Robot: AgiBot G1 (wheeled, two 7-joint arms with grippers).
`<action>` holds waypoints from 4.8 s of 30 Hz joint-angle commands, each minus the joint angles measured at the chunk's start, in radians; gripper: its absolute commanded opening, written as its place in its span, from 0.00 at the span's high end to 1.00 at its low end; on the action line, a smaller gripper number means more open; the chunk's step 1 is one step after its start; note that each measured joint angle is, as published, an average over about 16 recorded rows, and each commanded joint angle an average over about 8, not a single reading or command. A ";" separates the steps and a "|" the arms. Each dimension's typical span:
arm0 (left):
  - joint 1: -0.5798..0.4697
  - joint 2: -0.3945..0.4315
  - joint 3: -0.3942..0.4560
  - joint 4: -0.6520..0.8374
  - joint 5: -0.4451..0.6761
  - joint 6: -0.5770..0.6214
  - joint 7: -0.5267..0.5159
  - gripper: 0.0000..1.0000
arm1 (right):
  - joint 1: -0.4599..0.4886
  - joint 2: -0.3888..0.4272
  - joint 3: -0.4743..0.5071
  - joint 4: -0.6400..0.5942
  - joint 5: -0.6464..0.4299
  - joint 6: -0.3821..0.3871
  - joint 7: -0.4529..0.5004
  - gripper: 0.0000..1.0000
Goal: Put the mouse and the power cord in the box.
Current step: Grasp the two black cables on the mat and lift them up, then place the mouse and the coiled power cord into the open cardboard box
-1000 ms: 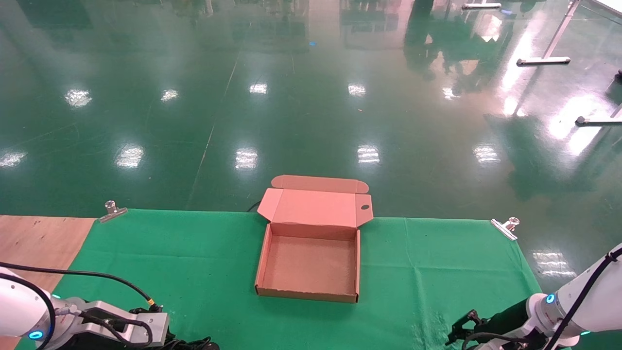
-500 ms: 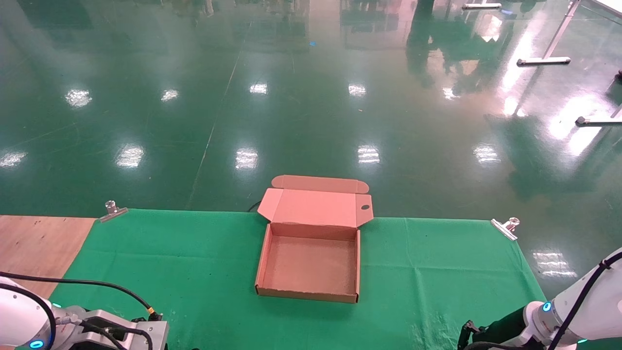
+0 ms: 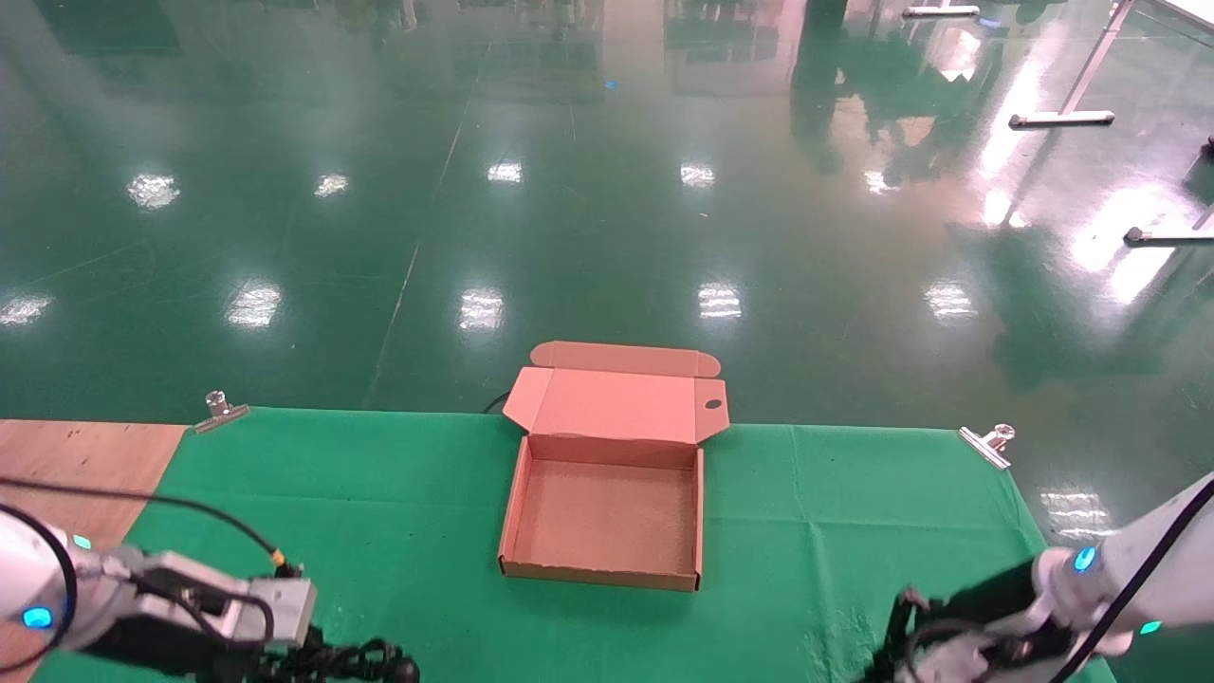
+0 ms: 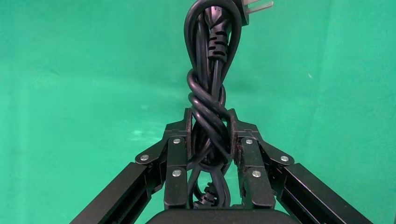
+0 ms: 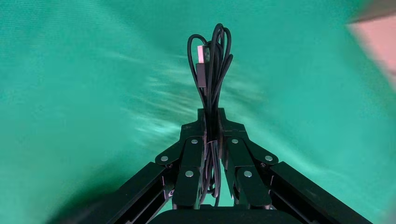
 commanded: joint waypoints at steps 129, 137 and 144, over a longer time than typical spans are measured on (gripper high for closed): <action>0.388 -0.159 0.012 -0.210 -1.127 -0.295 0.561 0.00 | -0.080 -0.249 -0.350 0.565 0.343 0.579 0.562 1.00; 0.390 -0.129 0.019 -0.167 -1.118 -0.283 0.599 0.00 | -0.112 -0.246 -0.442 0.519 0.373 0.639 0.571 0.53; 0.392 -0.126 0.016 -0.153 -1.122 -0.273 0.609 0.00 | -0.120 -0.246 -0.470 0.511 0.381 0.658 0.566 0.00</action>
